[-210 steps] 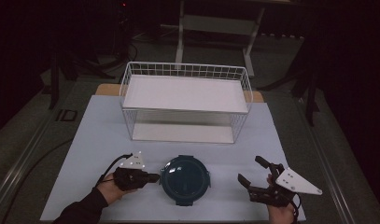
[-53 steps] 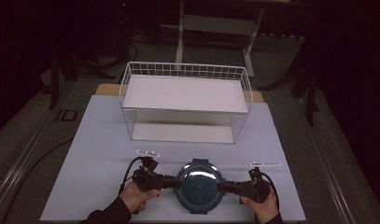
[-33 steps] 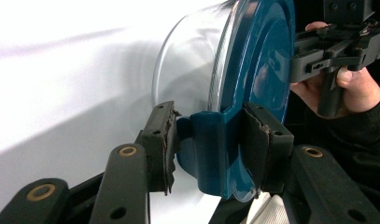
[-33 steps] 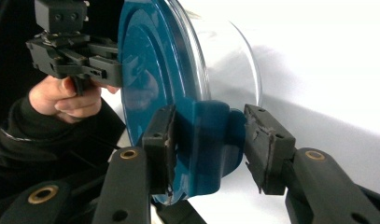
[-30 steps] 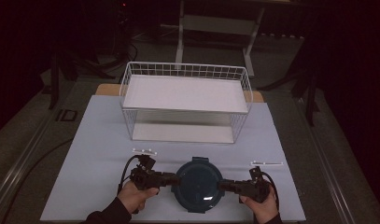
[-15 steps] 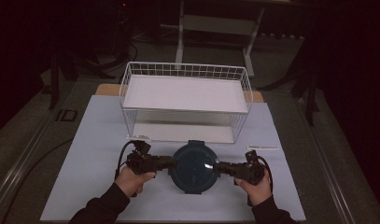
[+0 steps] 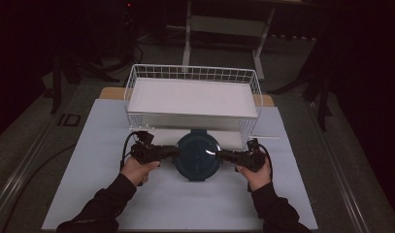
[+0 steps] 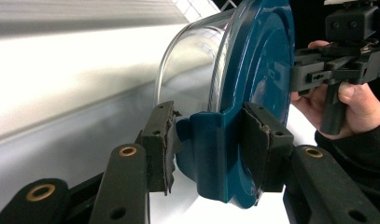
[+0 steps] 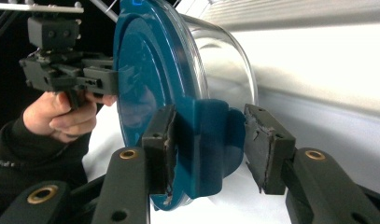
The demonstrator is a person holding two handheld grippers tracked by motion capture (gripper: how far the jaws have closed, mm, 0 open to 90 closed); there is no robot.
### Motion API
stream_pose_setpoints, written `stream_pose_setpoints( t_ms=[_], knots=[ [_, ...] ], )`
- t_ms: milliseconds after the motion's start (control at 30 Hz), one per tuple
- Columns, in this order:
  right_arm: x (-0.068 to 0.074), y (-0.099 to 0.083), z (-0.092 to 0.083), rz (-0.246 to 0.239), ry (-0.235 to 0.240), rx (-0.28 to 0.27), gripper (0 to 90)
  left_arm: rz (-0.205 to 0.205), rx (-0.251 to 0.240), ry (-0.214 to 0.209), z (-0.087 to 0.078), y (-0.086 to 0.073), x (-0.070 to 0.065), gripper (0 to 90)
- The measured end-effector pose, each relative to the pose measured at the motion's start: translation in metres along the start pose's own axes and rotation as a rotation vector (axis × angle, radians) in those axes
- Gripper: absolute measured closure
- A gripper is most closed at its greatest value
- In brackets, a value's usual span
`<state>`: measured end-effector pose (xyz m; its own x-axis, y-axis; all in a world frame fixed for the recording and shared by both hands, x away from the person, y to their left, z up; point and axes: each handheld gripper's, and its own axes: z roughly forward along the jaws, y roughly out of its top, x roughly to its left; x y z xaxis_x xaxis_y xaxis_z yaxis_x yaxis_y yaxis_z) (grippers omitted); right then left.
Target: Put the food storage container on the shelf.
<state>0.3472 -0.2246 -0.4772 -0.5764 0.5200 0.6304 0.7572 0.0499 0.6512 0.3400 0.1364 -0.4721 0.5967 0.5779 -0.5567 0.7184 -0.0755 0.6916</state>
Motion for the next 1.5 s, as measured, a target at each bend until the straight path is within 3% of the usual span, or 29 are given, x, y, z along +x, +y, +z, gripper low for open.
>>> stream_pose_setpoints(
  t_ms=[233, 333, 600, 767, 900, 967, 1067, 1200, 1233, 1300, 1367, 1433, 1500],
  knots=[
    [-0.014, 0.012, 0.011, -0.007, -0.024, -0.011, 55.6, -0.003, -0.016, 0.002, 0.009, 0.006, 0.015, 56.8],
    [-0.019, 0.015, 0.016, -0.008, -0.026, -0.017, 55.4, 0.022, -0.026, 0.021, 0.012, 0.011, 0.022, 56.7],
    [-0.036, 0.017, 0.03, -0.004, -0.053, -0.021, 54.9, 0.017, -0.046, 0.055, 0.023, 0.011, 0.036, 56.4],
    [-0.038, 0.021, 0.032, 0.008, -0.064, -0.022, 54.8, 0.018, -0.07, 0.06, 0.026, 0.012, 0.039, 56.4],
    [-0.038, 0.025, 0.035, -0.003, -0.08, -0.037, 54.8, 0.0, -0.082, 0.034, 0.028, 0.014, 0.048, 56.2],
    [-0.041, 0.026, 0.037, -0.007, -0.085, -0.048, 54.7, -0.044, -0.093, 0.025, 0.029, 0.013, 0.05, 56.2],
    [-0.042, 0.028, 0.039, -0.004, -0.081, -0.062, 54.4, -0.064, -0.107, 0.009, 0.029, 0.011, 0.057, 56.1],
    [-0.042, 0.028, 0.04, -0.012, -0.09, -0.075, 54.0, -0.051, -0.109, 0.009, 0.029, 0.011, 0.057, 56.0],
    [-0.042, 0.028, 0.04, -0.012, -0.09, -0.075, 53.4, -0.019, -0.113, 0.03, 0.03, 0.012, 0.059, 56.0],
    [-0.041, 0.025, 0.042, -0.041, -0.128, -0.108, 52.4, -0.015, -0.121, 0.044, 0.032, 0.012, 0.058, 55.3],
    [-0.037, 0.025, 0.043, -0.087, -0.161, -0.131, 56.1, 0.023, -0.151, 0.094, 0.033, 0.011, 0.053, 56.8],
    [-0.034, 0.027, 0.046, -0.112, -0.196, -0.14, 54.3, 0.011, -0.165, 0.113, 0.034, 0.012, 0.054, 56.0],
    [-0.035, 0.028, 0.047, -0.103, -0.198, -0.145, 54.2, 0.061, -0.168, 0.131, 0.035, 0.013, 0.054, 52.0]
  ],
)
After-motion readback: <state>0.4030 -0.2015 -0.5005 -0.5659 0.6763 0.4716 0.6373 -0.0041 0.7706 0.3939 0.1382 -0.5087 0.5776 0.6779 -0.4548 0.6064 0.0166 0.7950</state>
